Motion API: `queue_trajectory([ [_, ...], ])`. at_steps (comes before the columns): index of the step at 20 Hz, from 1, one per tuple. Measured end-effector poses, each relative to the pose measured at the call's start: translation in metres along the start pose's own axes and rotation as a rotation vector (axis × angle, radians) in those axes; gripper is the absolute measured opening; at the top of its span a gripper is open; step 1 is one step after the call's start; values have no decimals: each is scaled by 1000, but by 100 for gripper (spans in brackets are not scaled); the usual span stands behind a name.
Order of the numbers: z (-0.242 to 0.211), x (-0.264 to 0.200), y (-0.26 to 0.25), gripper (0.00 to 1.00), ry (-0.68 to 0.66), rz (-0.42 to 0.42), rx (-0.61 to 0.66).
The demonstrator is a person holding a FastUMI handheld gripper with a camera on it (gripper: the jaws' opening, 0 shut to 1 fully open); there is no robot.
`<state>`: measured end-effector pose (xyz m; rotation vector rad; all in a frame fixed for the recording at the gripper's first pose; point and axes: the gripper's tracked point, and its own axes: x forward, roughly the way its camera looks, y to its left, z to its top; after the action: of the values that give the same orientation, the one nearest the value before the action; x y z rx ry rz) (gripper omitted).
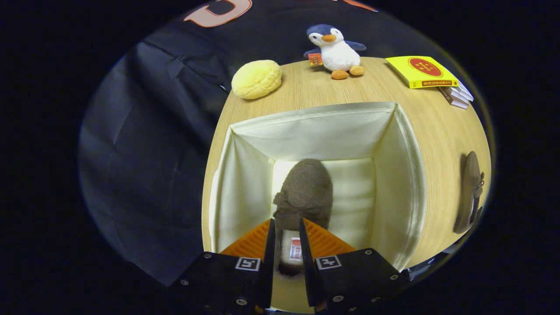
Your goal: Open the storage box then place both shoes into the box .Put the left shoe in first, then the right shoe, with the right side of both shoes facing outward in a uniform manner.
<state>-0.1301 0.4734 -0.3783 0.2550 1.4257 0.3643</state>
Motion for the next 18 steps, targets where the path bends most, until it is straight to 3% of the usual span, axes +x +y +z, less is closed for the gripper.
queue_trajectory([
  [7, 11, -77, -38, 65, -99, 84, -91],
  [11, 25, -121, -85, 81, -203, 96, -120],
  [18, 26, -158, -227, 95, -306, -61, -119],
])
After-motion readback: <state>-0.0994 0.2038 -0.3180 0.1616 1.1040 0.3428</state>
